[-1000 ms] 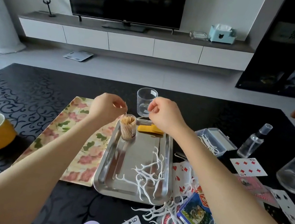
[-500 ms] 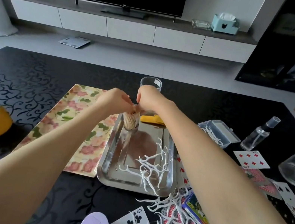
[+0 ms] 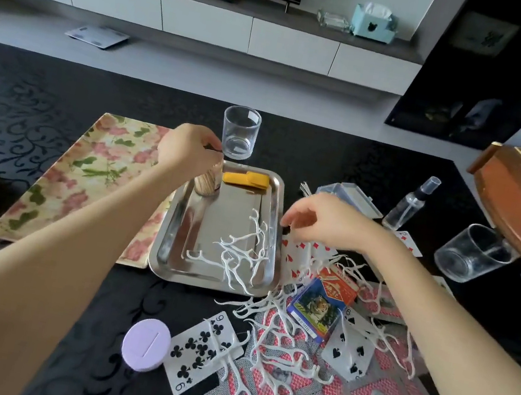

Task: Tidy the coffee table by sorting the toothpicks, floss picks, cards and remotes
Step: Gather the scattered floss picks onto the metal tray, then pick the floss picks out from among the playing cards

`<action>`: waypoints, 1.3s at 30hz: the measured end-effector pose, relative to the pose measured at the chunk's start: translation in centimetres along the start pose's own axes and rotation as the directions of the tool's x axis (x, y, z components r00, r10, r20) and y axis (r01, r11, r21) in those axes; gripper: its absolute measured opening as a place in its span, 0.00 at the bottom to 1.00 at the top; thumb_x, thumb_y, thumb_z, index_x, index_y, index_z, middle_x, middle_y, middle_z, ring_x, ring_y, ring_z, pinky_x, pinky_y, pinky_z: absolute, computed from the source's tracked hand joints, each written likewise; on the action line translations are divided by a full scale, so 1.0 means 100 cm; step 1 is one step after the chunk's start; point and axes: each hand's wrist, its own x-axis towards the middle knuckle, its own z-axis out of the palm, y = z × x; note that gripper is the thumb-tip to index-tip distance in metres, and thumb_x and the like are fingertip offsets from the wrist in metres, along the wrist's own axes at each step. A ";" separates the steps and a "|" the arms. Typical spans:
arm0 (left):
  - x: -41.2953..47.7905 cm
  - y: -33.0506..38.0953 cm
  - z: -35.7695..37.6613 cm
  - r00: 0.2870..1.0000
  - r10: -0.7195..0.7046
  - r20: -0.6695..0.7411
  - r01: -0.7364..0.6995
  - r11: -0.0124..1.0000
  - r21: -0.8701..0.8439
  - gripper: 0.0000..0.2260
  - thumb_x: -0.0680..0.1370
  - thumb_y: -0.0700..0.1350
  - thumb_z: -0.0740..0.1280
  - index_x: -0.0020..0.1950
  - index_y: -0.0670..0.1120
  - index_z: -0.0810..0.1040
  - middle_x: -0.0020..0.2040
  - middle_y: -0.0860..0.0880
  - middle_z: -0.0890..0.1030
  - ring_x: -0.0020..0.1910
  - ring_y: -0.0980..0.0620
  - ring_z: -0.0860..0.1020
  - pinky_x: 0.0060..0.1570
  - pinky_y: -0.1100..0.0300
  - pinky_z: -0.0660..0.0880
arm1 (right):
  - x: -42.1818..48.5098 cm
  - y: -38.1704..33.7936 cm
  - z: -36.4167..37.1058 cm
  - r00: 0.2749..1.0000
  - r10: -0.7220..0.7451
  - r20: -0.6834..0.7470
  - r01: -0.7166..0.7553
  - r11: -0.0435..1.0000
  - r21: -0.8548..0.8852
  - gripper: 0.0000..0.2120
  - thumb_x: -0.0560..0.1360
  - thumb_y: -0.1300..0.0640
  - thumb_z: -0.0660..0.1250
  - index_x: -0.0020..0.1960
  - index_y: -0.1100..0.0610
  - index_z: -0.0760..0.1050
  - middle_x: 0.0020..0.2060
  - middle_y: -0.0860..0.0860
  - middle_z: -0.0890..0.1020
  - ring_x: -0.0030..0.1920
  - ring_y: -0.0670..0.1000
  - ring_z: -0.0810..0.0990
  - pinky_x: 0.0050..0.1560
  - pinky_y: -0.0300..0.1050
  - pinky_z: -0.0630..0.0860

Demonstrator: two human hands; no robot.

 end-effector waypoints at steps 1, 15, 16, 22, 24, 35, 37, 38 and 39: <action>-0.006 0.003 -0.004 1.000 0.013 -0.016 -0.013 1.000 -0.013 0.09 0.73 0.43 0.68 0.52 0.49 0.82 0.53 0.49 0.82 0.48 0.48 0.78 0.38 0.60 0.68 | -0.016 0.005 0.004 0.999 0.019 0.041 -0.017 0.998 -0.059 0.14 0.72 0.58 0.70 0.57 0.50 0.78 0.50 0.44 0.79 0.50 0.45 0.77 0.45 0.36 0.72; -0.190 0.010 -0.018 0.867 0.300 0.397 -0.302 0.951 -0.057 0.02 0.74 0.46 0.69 0.45 0.49 0.81 0.38 0.58 0.77 0.37 0.59 0.74 0.36 0.69 0.69 | -0.152 0.023 0.109 0.927 0.100 -0.363 -0.106 0.994 0.004 0.14 0.72 0.47 0.69 0.55 0.51 0.78 0.54 0.42 0.77 0.57 0.44 0.73 0.51 0.32 0.68; -0.199 0.005 -0.018 0.847 0.296 0.442 -0.317 0.948 -0.027 0.03 0.74 0.47 0.70 0.45 0.49 0.81 0.38 0.58 0.76 0.38 0.58 0.75 0.38 0.66 0.71 | -0.160 0.018 0.118 0.942 0.071 -0.327 -0.074 0.997 0.004 0.15 0.71 0.46 0.69 0.55 0.50 0.78 0.53 0.41 0.76 0.55 0.42 0.73 0.50 0.30 0.68; -0.266 -0.040 -0.020 0.743 0.342 0.575 -0.461 0.885 0.069 0.13 0.74 0.54 0.68 0.54 0.50 0.80 0.50 0.57 0.75 0.55 0.55 0.75 0.54 0.65 0.70 | -0.201 -0.013 0.174 0.926 -0.289 -0.244 0.193 0.915 -0.354 0.25 0.70 0.37 0.65 0.59 0.53 0.79 0.59 0.47 0.79 0.61 0.49 0.75 0.61 0.46 0.72; -0.294 -0.053 -0.022 0.676 0.380 0.632 -0.520 0.853 0.043 0.25 0.72 0.63 0.64 0.63 0.51 0.76 0.64 0.55 0.73 0.66 0.55 0.70 0.64 0.64 0.65 | -0.208 -0.015 0.192 0.915 -0.366 -0.173 0.247 0.843 -0.477 0.32 0.73 0.35 0.58 0.64 0.57 0.75 0.65 0.52 0.75 0.67 0.52 0.71 0.68 0.48 0.67; -0.352 -0.073 -0.019 0.534 0.533 0.656 -0.777 0.615 0.133 0.37 0.68 0.62 0.72 0.71 0.47 0.68 0.73 0.53 0.64 0.72 0.50 0.64 0.62 0.59 0.72 | -0.242 0.001 0.226 0.865 -0.478 -0.153 0.319 0.759 -0.568 0.36 0.64 0.45 0.76 0.66 0.60 0.72 0.64 0.54 0.77 0.63 0.54 0.75 0.65 0.50 0.72; -0.357 -0.077 -0.012 0.500 0.666 0.554 -0.839 0.531 0.119 0.30 0.60 0.59 0.78 0.59 0.49 0.81 0.61 0.53 0.79 0.60 0.50 0.78 0.52 0.60 0.79 | -0.244 0.000 0.226 0.847 -0.489 -0.208 0.322 0.784 -0.531 0.37 0.60 0.50 0.80 0.65 0.60 0.72 0.59 0.52 0.78 0.59 0.52 0.76 0.61 0.48 0.75; -0.358 -0.077 -0.009 0.488 0.707 0.512 -0.848 0.523 0.086 0.28 0.59 0.56 0.80 0.56 0.49 0.82 0.58 0.53 0.81 0.58 0.50 0.79 0.50 0.59 0.79 | -0.243 -0.001 0.225 0.850 -0.474 -0.230 0.300 0.794 -0.529 0.39 0.61 0.49 0.79 0.67 0.60 0.70 0.61 0.53 0.77 0.60 0.52 0.75 0.62 0.49 0.74; -0.358 -0.076 -0.008 0.479 0.732 0.485 -0.850 0.526 0.045 0.28 0.59 0.54 0.80 0.56 0.49 0.82 0.57 0.53 0.82 0.58 0.51 0.80 0.50 0.59 0.79 | -0.240 -0.001 0.224 0.857 -0.452 -0.246 0.268 0.800 -0.537 0.40 0.61 0.48 0.78 0.68 0.61 0.69 0.63 0.54 0.76 0.63 0.54 0.74 0.65 0.50 0.71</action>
